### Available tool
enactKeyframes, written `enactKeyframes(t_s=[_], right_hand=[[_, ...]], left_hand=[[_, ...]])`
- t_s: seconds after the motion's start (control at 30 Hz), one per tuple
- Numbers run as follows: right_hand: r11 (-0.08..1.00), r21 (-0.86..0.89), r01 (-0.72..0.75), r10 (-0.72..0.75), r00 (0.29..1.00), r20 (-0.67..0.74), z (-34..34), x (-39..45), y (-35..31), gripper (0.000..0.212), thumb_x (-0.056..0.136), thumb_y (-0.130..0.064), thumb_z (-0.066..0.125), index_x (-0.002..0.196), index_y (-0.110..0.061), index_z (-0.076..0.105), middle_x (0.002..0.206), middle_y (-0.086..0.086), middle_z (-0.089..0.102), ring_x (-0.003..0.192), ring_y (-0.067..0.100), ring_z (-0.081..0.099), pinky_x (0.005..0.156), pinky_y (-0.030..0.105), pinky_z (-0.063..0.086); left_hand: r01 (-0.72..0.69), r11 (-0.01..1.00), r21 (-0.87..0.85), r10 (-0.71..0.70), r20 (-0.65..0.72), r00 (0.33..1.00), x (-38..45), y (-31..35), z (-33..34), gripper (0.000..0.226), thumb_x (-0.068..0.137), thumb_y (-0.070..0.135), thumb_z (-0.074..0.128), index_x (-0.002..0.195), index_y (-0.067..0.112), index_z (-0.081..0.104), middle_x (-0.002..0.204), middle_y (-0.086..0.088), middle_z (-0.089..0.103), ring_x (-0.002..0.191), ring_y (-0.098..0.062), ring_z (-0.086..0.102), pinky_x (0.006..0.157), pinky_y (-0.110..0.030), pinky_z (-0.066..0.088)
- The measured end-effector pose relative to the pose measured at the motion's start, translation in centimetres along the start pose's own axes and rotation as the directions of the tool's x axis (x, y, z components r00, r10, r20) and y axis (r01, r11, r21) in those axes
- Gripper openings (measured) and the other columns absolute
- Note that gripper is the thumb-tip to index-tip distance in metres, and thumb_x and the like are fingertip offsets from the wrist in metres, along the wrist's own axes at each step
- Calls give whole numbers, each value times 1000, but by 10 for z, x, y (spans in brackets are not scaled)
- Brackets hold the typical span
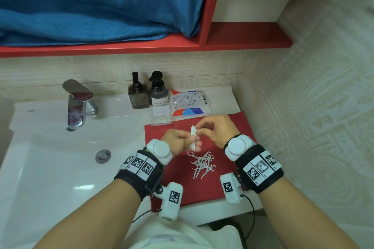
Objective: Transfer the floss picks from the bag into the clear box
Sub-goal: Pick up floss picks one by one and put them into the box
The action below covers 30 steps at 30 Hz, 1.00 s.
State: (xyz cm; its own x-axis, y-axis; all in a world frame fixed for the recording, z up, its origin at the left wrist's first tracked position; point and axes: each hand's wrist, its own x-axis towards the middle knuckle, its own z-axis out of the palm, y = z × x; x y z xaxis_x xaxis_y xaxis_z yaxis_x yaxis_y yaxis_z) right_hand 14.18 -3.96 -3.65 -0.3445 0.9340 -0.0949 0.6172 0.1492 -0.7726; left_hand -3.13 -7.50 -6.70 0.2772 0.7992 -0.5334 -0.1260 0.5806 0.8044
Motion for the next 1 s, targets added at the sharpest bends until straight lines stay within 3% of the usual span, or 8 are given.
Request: enactKeyframes(t_s=[0.2, 0.37, 0.67, 0.8, 0.87, 0.93, 1.0], right_hand=[[998, 53, 29, -25, 997, -77, 0, -5, -5, 12, 79, -9, 78, 90, -13, 78, 85, -5, 76, 80, 3, 71, 80, 15, 54], [995, 95, -28, 36, 996, -79, 6, -8, -11, 16, 77, -15, 81, 92, -16, 78, 85, -6, 76, 78, 0, 71, 80, 19, 56], [968, 242, -68, 104, 985, -140, 21, -12, -9, 14, 77, -12, 81, 90, -17, 78, 84, -6, 76, 79, 3, 72, 77, 19, 56], [952, 297, -70, 117, 983, -141, 25, -6, -9, 10, 80, -13, 78, 90, -16, 78, 85, -3, 76, 81, 7, 72, 79, 25, 58], [946, 314, -75, 120, 985, -126, 29, 1, -7, 13, 84, -11, 74, 94, -19, 76, 86, -2, 75, 77, 11, 72, 72, 30, 60], [956, 273, -106, 141, 984, -112, 32, 8, -3, 21, 87, -10, 69, 100, -26, 72, 92, -7, 73, 75, 13, 70, 68, 34, 60], [980, 105, -167, 173, 983, -56, 31, 15, 5, 23, 86, -11, 69, 100, -29, 71, 95, -14, 70, 76, 7, 67, 73, 26, 56]], left_hand=[[-51, 998, -24, 51, 5, 999, -4, 2, 1, 14, 90, 2, 60, 99, -7, 66, 84, -18, 71, 69, -23, 70, 79, -34, 59], [-89, 995, 36, 90, -35, 995, -8, 2, 2, 10, 90, 0, 59, 94, -4, 67, 77, -13, 72, 66, -20, 71, 66, -24, 57], [-82, 994, 73, 86, -41, 995, -8, 1, -1, 16, 91, 1, 58, 98, -11, 66, 85, -16, 72, 73, -22, 73, 71, -25, 58], [-92, 995, 39, 95, -82, 992, -7, 0, -4, 11, 90, 2, 60, 92, -3, 69, 82, -14, 73, 73, -24, 72, 79, -32, 59], [-104, 994, 40, 109, -143, 984, -6, 0, -6, 9, 89, -1, 60, 88, -2, 69, 75, -12, 72, 63, -19, 71, 74, -29, 60], [-97, 994, 39, 103, -207, 973, -3, 0, -10, 9, 89, -3, 59, 89, -6, 67, 72, -12, 70, 56, -17, 68, 67, -26, 59], [-77, 996, 34, 83, -250, 965, 1, 0, -14, 10, 89, -4, 59, 92, -11, 65, 69, -11, 69, 53, -16, 67, 64, -25, 59]])
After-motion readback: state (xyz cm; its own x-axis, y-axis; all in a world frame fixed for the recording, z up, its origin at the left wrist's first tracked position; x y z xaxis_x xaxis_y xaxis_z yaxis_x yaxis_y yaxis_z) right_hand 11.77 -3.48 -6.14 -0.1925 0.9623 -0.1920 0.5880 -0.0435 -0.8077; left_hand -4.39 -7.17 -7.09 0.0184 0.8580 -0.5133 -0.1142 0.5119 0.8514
